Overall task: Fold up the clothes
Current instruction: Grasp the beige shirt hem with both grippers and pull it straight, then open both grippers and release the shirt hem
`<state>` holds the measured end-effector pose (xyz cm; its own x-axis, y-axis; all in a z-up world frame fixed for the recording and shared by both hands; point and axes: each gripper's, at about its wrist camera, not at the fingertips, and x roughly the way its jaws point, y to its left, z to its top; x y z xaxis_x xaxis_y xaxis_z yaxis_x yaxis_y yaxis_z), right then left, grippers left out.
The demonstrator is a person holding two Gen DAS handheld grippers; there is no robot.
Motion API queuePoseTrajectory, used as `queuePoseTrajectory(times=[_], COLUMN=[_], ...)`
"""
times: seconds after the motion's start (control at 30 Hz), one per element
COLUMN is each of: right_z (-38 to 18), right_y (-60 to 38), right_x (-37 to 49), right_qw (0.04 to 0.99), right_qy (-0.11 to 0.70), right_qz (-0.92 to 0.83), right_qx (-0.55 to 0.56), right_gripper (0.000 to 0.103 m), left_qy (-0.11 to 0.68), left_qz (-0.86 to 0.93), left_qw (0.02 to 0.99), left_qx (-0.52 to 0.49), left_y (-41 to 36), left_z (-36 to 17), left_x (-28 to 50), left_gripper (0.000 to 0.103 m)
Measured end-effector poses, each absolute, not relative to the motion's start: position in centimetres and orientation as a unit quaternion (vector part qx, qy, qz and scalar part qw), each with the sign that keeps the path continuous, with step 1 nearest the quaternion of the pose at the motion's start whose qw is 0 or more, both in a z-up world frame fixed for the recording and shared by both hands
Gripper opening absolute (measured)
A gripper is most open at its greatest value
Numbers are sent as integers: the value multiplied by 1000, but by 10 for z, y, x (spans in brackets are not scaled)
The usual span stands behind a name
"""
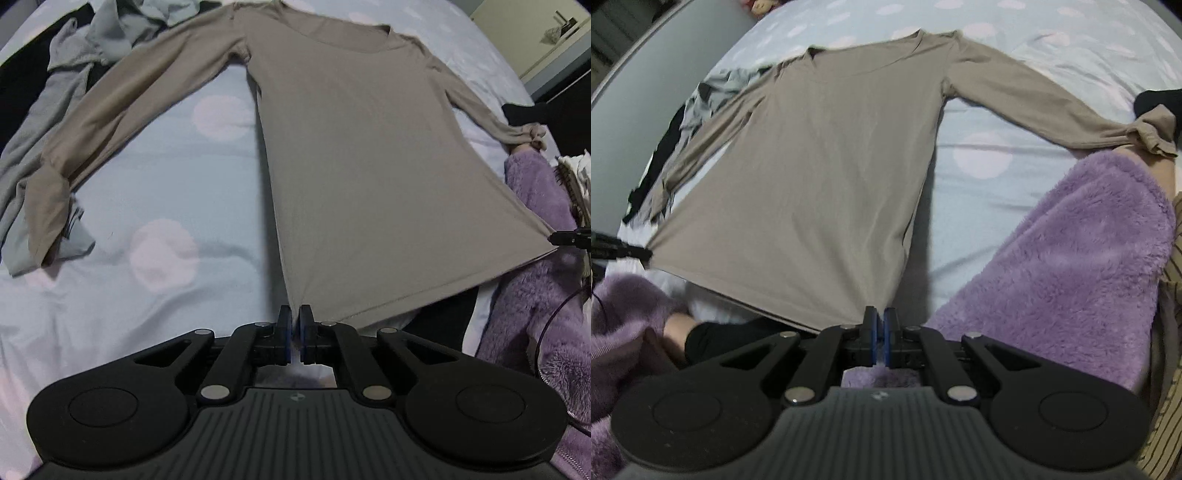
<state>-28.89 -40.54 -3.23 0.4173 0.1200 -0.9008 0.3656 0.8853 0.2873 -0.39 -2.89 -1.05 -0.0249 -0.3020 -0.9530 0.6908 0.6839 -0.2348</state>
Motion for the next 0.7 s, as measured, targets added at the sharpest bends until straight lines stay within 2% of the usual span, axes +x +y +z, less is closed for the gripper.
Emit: queuePoseTrajectory(times=[0.2,0.33,0.37,0.5,0.57,0.7], right_z=[-75,-86,-85,-77,-68,-49], right_y=[-394,-388,-388,-386,-386,-389], right_x=[-276,-273,-272,-273,-274,-268], right_qw=[794,795,796,804,812,831], right_qy=[567,568,568,562,552,519], right_qz=[-76,-75,-73,-76,-87,-109], right_qx=[208,196,194,178,169,167], right_gripper=[4,5,7,14,32,34], left_qy=[646,649,643,613,584,516], left_qz=[-328,-296,-295,-289,-278,-224], left_qw=[663,674,680,715,747,819], left_qx=[189,192,192,172,154,117], left_y=[-46,-50,-49,-40,-31,-16], left_z=[-63,-78,-77,-61,-46,-17], left_x=[0,1,-1,-7,-7,-2], left_gripper=[2,4,4,17,19,30])
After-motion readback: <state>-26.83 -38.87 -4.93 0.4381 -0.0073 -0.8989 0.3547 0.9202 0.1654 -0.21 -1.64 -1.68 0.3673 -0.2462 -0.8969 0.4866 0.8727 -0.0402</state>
